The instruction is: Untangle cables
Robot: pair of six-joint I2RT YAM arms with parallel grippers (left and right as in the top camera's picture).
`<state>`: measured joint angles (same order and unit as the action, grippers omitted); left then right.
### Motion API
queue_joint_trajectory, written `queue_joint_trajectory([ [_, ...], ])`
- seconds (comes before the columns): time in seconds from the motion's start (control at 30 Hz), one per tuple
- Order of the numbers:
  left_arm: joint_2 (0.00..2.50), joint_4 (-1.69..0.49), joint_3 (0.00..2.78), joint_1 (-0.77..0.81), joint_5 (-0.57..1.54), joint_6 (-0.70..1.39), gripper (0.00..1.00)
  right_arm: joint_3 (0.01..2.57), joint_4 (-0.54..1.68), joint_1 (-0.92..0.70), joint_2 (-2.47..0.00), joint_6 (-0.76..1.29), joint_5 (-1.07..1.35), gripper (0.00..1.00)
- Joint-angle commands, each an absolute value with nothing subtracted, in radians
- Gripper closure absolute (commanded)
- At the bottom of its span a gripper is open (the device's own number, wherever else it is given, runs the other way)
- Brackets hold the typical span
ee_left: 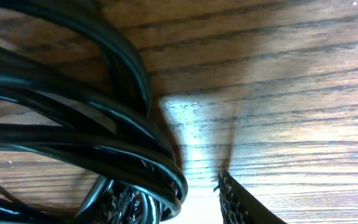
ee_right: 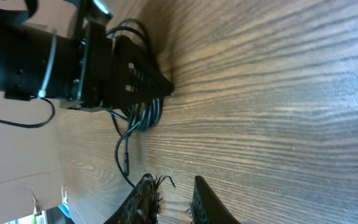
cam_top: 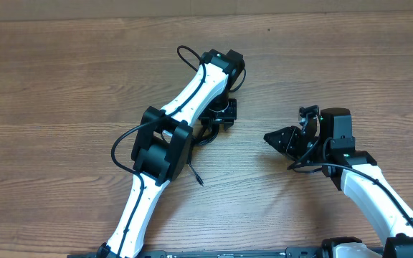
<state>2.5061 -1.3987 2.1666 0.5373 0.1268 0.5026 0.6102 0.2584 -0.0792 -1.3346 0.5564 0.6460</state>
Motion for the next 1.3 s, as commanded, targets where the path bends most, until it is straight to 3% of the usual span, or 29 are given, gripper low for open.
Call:
queue_joint_trajectory([
  [0.0,2.506,-1.402,2.162,0.543,0.132,0.508,0.56,0.634,0.269,-0.078,-1.336,0.554,0.617,0.82],
  [0.23,2.506,-1.401,2.162,0.544,0.141,0.509,0.41,0.634,0.274,-0.078,-1.336,0.553,0.603,0.82],
  [0.33,2.506,-1.398,2.163,0.544,0.179,0.502,0.50,0.634,0.275,-0.078,-1.336,0.553,0.603,0.82],
  [0.47,2.506,-1.414,2.188,0.522,0.178,0.468,0.50,0.634,0.276,-0.078,-1.336,0.553,0.603,0.82],
  [0.6,2.506,-1.487,2.259,0.496,0.204,0.467,0.58,0.634,0.275,-0.078,-1.336,0.553,0.594,0.79],
  [1.27,2.506,-1.489,2.306,0.553,0.107,0.503,0.60,0.634,0.275,-0.078,-1.336,0.553,0.577,0.78],
])
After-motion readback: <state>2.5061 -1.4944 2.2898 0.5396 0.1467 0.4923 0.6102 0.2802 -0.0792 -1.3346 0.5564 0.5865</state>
